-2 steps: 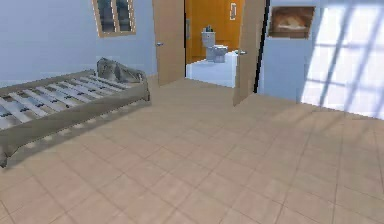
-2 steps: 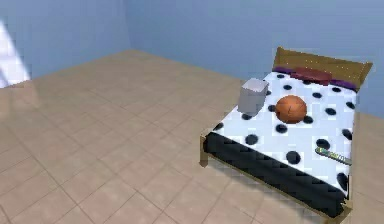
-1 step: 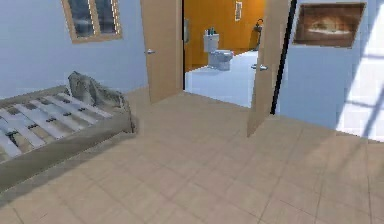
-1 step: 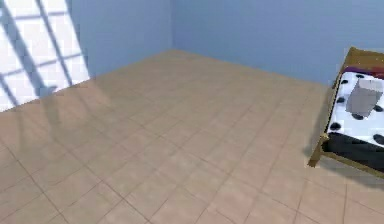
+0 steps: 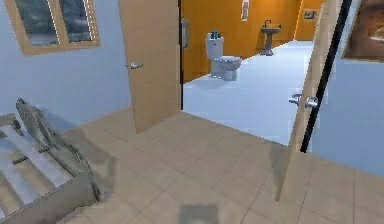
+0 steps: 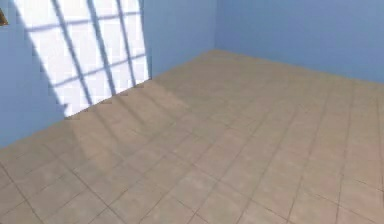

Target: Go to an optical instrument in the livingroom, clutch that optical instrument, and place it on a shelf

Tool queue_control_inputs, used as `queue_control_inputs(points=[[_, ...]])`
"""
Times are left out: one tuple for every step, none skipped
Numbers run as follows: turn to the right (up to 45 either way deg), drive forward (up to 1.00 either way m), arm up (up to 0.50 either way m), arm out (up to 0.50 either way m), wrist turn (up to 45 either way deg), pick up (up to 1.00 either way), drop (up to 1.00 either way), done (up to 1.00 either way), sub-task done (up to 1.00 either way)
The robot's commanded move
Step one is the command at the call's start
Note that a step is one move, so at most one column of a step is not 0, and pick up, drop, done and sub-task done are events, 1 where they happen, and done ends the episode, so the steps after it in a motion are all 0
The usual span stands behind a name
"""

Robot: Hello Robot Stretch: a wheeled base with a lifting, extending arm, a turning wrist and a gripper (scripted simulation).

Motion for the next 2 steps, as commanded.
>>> queue_control_inputs(points=[[0.0, 1.0, 0.0, 0.0, 0.0, 0.0, 0.0, 0.0, 0.0], [0.0, 0.5, 0.0, 0.0, 0.0, 0.0, 0.0, 0.0, 0.0]])
